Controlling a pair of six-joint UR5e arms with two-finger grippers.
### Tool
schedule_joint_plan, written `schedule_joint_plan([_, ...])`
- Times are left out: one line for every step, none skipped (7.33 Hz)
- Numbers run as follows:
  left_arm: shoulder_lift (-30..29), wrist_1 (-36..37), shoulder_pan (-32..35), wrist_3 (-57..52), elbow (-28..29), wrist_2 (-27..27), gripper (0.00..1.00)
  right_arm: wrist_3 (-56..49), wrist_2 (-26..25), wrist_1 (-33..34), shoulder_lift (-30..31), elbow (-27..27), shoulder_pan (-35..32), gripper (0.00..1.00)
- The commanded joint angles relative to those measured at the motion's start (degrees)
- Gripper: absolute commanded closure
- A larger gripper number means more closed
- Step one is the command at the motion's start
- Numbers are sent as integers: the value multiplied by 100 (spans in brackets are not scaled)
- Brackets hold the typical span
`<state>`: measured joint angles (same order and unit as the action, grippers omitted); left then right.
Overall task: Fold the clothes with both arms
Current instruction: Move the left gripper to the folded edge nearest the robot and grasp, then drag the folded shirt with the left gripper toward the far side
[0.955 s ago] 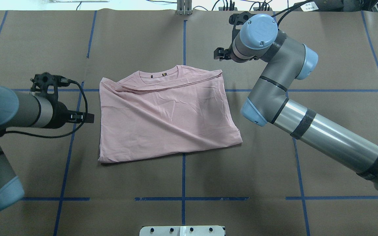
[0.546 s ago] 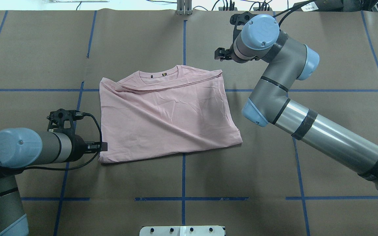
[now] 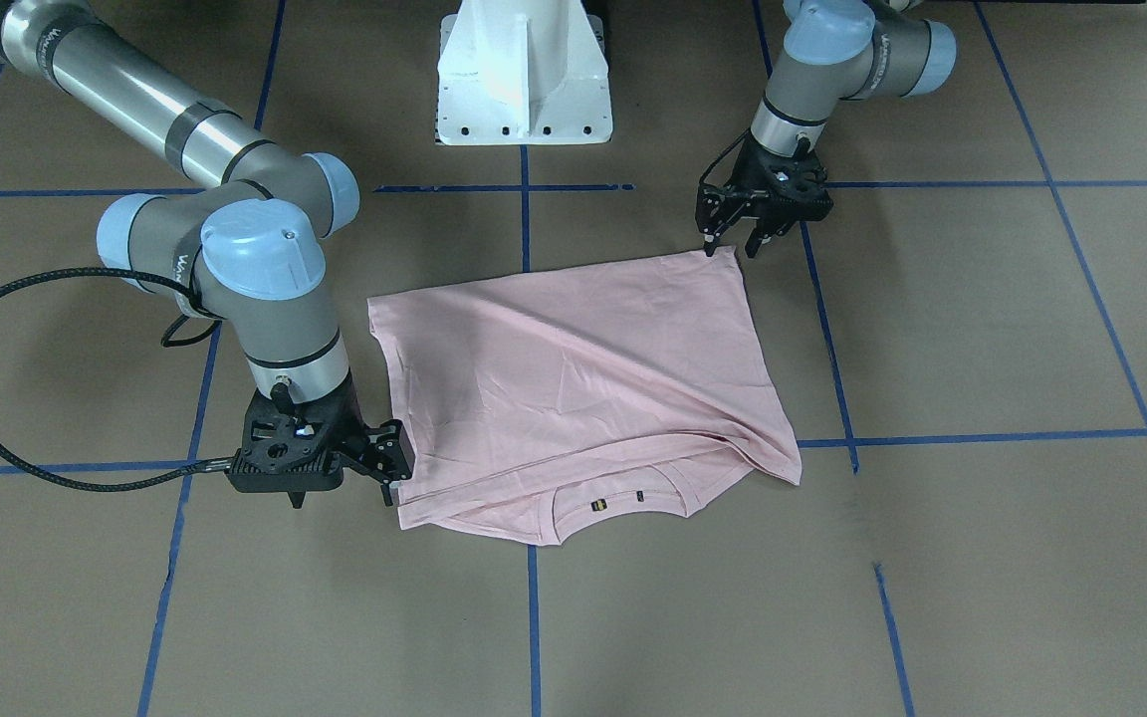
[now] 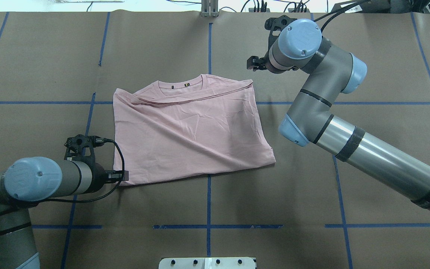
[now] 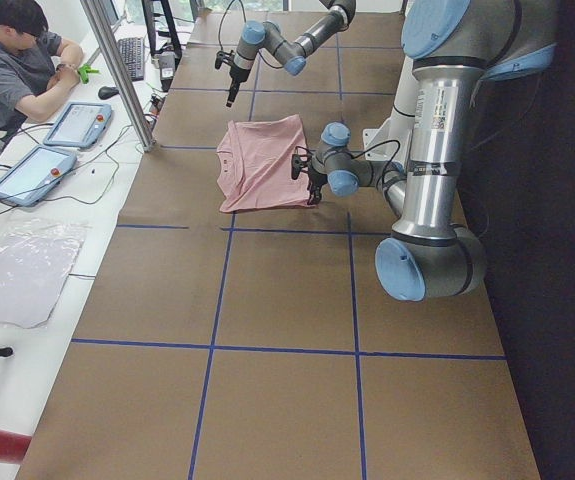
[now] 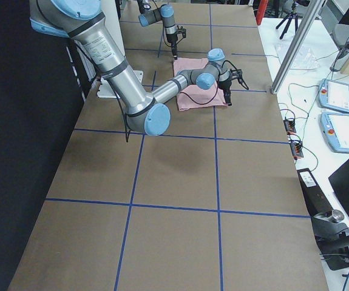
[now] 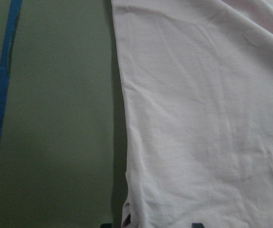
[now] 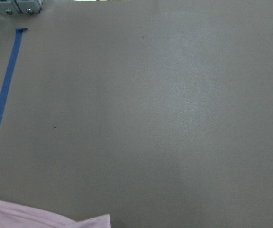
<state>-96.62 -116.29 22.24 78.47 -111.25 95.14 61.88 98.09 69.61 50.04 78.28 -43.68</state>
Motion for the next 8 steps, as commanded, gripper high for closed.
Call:
schedule_joint_plan([-32, 1, -36, 1, 68, -4, 42, 0, 0, 0, 32, 38, 0, 0])
schedule_joint_plan([-32, 1, -36, 1, 68, -4, 52, 0, -9, 0, 32, 38, 0, 0])
schedule_joint_plan([-41, 1, -79, 1, 68, 4, 55, 0, -9, 0, 32, 55, 0, 0])
schedule_joint_plan([-41, 1, -106, 1, 68, 5, 56, -9, 0, 0, 32, 56, 0, 0])
schedule_joint_plan([-32, 1, -106, 1, 68, -4, 59, -9, 0, 0, 32, 64, 0, 0])
schedule_joint_plan([-23, 1, -106, -7, 68, -4, 64, -9, 0, 0, 32, 64, 0, 0])
schedule_joint_plan([-23, 1, -106, -7, 68, -4, 65, -9, 0, 0, 32, 64, 0, 0])
schedule_joint_plan([-23, 1, -106, -7, 68, 4, 69, -9, 0, 0, 41, 64, 0, 0])
